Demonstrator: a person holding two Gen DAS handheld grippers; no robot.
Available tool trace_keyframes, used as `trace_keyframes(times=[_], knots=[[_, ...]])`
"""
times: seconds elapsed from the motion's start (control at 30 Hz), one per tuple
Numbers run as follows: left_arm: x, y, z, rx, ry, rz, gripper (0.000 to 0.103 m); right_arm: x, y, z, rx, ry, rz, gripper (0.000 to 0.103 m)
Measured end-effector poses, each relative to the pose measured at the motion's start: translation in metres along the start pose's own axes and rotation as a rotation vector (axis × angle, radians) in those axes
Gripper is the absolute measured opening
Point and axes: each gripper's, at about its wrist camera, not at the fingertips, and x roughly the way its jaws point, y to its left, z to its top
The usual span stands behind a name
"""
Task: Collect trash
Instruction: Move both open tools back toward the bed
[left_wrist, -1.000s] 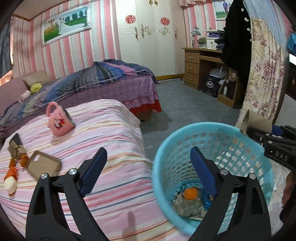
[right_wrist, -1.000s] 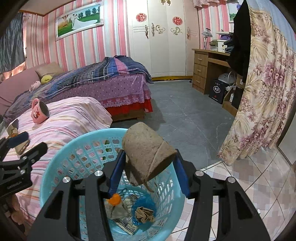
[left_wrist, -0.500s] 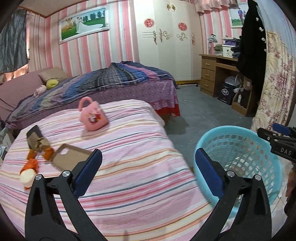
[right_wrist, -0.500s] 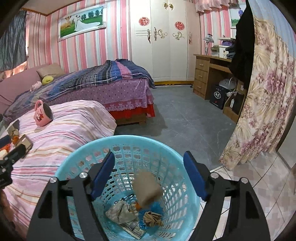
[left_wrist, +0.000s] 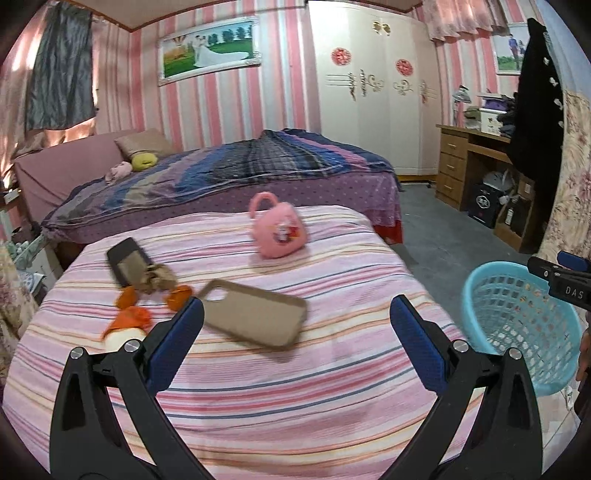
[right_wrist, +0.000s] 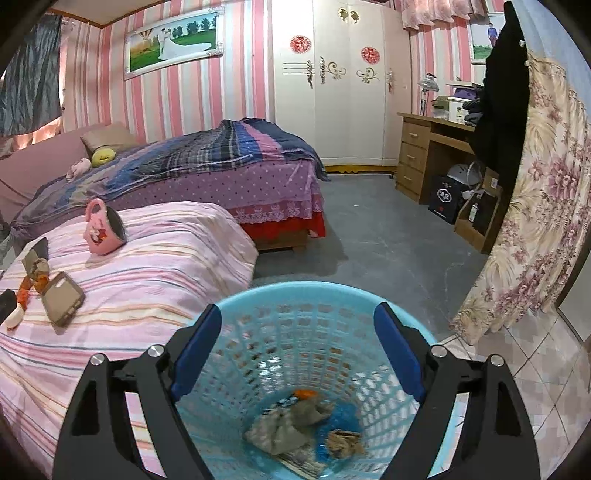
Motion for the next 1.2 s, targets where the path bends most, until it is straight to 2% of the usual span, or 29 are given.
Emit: trace_keyframes(times=[0.27, 0.63, 0.93, 1.2], knots=[[-0.009, 0.067, -0.012, -0.059, 0.006, 0.075, 0.097, -0.005, 0.051, 0.002, -0.049, -0.023, 0.053, 0.086], [-0.004, 0.155, -0.036, -0.108, 0.042, 0.194, 0.097, 0.0, 0.132, 0.0, -0.108, 0.0, 0.127, 0.086], [0.005, 0.2, -0.052, -0.143, 0.072, 0.232, 0.097, 0.008, 0.185, -0.004, -0.163, 0.016, 0.162, 0.086], [0.011, 0.221, -0.06, -0.158, 0.09, 0.253, 0.097, 0.017, 0.234, -0.009, -0.231, 0.032, 0.19, 0.086]])
